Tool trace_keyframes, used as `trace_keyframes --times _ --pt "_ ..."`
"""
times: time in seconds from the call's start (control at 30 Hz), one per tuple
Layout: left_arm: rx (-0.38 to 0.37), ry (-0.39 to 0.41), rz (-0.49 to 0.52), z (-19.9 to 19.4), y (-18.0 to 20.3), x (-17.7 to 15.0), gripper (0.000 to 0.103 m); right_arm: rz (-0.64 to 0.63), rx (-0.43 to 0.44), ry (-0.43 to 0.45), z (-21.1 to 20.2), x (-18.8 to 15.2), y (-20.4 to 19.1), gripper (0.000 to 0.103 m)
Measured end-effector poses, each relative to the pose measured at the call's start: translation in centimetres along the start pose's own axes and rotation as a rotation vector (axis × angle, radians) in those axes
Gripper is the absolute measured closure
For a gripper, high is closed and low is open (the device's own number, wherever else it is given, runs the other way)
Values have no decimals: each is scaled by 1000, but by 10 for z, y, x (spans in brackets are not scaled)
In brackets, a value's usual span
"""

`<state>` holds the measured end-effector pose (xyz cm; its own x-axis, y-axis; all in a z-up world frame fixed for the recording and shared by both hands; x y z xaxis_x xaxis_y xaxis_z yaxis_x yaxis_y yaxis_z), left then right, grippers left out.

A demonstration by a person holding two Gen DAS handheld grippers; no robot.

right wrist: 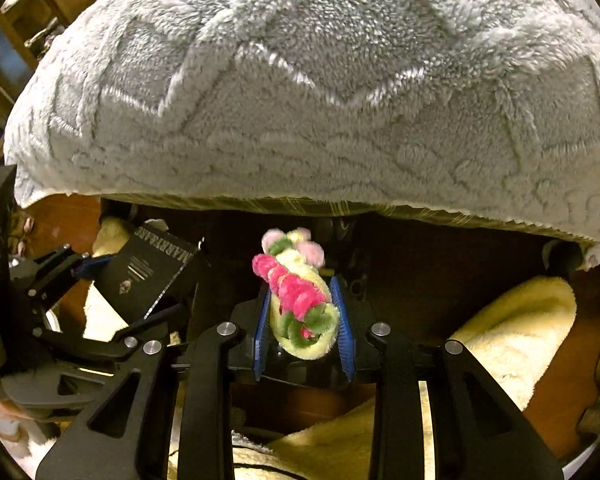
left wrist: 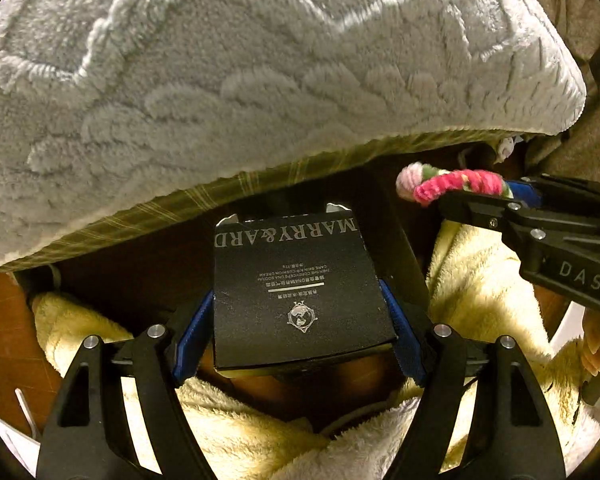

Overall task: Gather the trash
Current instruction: 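Lower the box and fuzzy toy into the black bin and open both grippers, then raise both open grippers back over the remaining items on the bed, then grasp the blue cloth with the left gripper while the right grasps the black roller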

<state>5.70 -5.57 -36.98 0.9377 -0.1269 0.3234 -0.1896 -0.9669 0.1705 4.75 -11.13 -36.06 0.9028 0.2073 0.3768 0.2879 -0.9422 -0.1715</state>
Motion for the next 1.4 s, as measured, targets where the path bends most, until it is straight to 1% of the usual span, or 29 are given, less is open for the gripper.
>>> trace_keyframes --times 0.07,0.13,0.2,0.37,0.47,0.53,0.67,0.83,0.93,1.07,1.1,1.13,1.23,1.4 --pt "-2 -3 2 2 2 6 30 10 3 7 -4 0 9 59" --pt "1 3 0 3 -1 6 27 17 0 17 -12 4 17 58" --pt "3 12 1 1 -1 7 21 21 -5 33 -20 6 21 55" --pt "11 53 -7 -15 -5 15 11 30 -26 86 -42 16 26 46" --pt "8 97 -11 -32 -7 20 8 34 -44 131 -60 25 30 40" --pt "10 131 -10 -45 -6 25 8 34 -57 163 -70 34 28 36" --pt "24 217 0 -76 -6 39 8 32 -103 249 -104 52 39 29" --pt "51 321 -2 -116 -12 71 8 44 -151 366 -143 86 55 24" --pt "79 366 3 -133 -17 98 8 46 -179 396 -152 104 62 24" --pt "98 398 7 -143 -20 132 8 59 -211 412 -146 132 81 24" --pt "103 402 6 -141 -22 137 8 64 -210 409 -146 137 86 24" --pt "104 407 3 -140 -24 148 8 67 -208 407 -142 142 91 24" --pt "108 410 -4 -133 -25 162 8 87 -207 411 -133 161 98 24" --pt "122 400 7 -119 -28 194 8 134 -182 438 -119 198 107 25"
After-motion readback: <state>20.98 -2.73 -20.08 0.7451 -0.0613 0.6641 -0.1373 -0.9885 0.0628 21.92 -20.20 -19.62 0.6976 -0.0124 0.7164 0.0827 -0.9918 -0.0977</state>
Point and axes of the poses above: each gripper's, at about its wrist camera, not at the fingertips, and z roughly the way its jaws point, y to its right, x to its top, the point moved 4 cm from there along z, roughly the way its jaws point, and after that the axes turned 6 degrees about -z, right-handed, at the moved point
